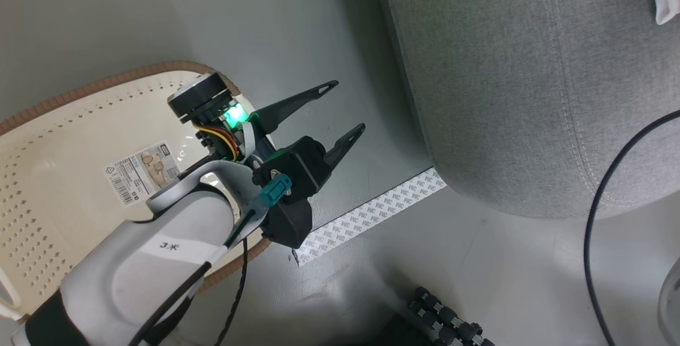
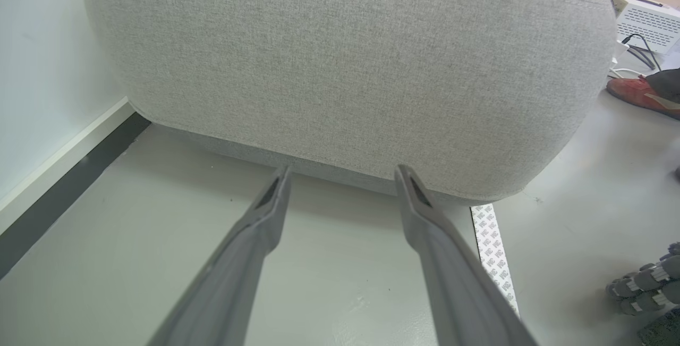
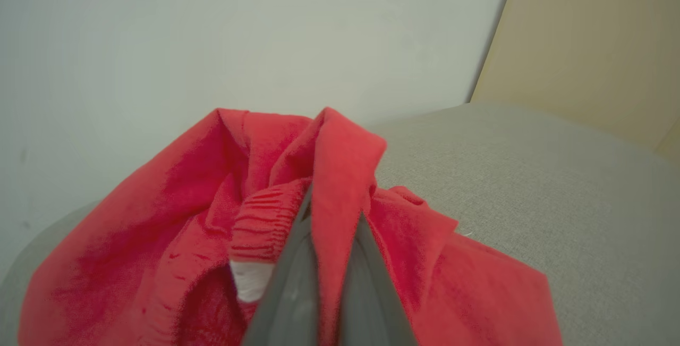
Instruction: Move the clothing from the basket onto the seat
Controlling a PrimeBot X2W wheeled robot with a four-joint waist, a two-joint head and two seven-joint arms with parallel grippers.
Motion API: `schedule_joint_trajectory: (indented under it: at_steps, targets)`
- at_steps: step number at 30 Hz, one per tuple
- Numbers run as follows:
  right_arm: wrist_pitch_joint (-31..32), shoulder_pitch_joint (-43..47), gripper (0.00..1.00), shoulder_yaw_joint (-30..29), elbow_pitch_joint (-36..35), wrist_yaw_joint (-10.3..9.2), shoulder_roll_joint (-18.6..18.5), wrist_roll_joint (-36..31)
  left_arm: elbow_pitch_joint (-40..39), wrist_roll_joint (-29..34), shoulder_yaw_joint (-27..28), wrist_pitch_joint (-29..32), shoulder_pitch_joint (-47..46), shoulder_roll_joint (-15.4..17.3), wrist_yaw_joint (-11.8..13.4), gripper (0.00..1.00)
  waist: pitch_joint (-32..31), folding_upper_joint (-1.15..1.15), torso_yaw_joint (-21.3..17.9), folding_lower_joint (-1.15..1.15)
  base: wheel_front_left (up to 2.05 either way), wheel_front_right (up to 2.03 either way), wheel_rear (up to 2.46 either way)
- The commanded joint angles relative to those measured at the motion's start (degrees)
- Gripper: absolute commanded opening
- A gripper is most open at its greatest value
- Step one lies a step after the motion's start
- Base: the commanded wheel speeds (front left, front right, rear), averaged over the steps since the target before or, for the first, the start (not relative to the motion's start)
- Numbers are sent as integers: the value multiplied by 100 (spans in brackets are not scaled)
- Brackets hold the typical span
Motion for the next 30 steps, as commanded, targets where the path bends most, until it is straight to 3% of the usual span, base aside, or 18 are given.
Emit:
schedule_joint_trajectory:
  at_steps: [1,2,4,5,6,12,22,30]
  targets:
    - [-3,141,0,88,127,-2,0,-80,-7,-24,-5,-12,89,65,38,100,-62,0,-29,0,0,0,0]
    - [-3,145,0,103,122,-2,17,-130,-9,-25,6,-18,101,73,52,100,-88,0,-42,0,0,0,0]
    - [-3,230,24,148,110,-2,105,-221,-2,-46,29,-32,140,99,96,100,-144,0,-81,0,0,0,0]
    - [-3,283,45,133,88,-2,137,-280,8,-60,39,-37,158,108,103,100,-170,0,-96,0,0,0,0]
    - [-3,337,100,101,33,-2,151,-362,23,-82,42,-46,174,109,123,100,-205,0,-107,0,0,0,0]
    - [-4,822,100,-99,-606,-2,433,-707,179,-233,101,-166,281,1,262,100,-490,0,-56,0,0,0,0]
    - [-3,2250,100,277,-1857,-2,989,-752,529,-589,374,-576,523,-65,552,100,-969,0,89,0,0,0,0]
    - [-3,3139,100,1006,-1790,-2,1091,-404,1193,-1214,815,-1366,1001,-252,825,100,-1678,0,450,0,0,0,0]
